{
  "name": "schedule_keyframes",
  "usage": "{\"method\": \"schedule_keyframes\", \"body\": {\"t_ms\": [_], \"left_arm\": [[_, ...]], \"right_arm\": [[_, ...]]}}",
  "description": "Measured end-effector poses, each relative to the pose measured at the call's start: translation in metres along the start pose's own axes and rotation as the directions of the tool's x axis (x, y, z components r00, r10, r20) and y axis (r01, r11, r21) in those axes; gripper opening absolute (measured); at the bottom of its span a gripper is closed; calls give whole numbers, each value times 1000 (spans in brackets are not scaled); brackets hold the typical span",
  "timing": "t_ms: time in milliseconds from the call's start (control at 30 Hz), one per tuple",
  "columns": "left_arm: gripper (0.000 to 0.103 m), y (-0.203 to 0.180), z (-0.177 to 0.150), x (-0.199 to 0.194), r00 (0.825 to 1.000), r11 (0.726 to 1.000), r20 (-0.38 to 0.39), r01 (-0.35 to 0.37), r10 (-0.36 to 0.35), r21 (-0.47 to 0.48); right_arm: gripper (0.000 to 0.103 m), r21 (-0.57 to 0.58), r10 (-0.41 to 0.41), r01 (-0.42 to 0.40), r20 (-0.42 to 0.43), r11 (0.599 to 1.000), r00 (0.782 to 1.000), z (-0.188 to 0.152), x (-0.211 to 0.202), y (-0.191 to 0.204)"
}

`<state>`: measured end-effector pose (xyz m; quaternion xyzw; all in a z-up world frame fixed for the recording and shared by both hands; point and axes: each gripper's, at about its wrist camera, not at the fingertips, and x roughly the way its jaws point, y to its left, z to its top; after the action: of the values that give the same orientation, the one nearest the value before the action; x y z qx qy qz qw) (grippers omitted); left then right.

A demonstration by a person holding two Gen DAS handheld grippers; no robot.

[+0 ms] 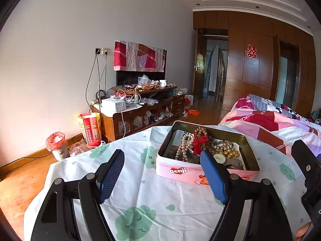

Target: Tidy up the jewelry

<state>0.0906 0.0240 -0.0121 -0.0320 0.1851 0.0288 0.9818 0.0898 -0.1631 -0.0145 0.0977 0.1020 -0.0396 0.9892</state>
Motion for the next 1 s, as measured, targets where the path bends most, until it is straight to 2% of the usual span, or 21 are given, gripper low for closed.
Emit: {"method": "schedule_keyframes", "body": {"t_ms": [1000], "left_arm": [[78,-4,-1,-9,1000,1000,31,1,-2,14]], "right_arm": [[103,-26,-13,13,35,1000,999,0,-10,-1]]}}
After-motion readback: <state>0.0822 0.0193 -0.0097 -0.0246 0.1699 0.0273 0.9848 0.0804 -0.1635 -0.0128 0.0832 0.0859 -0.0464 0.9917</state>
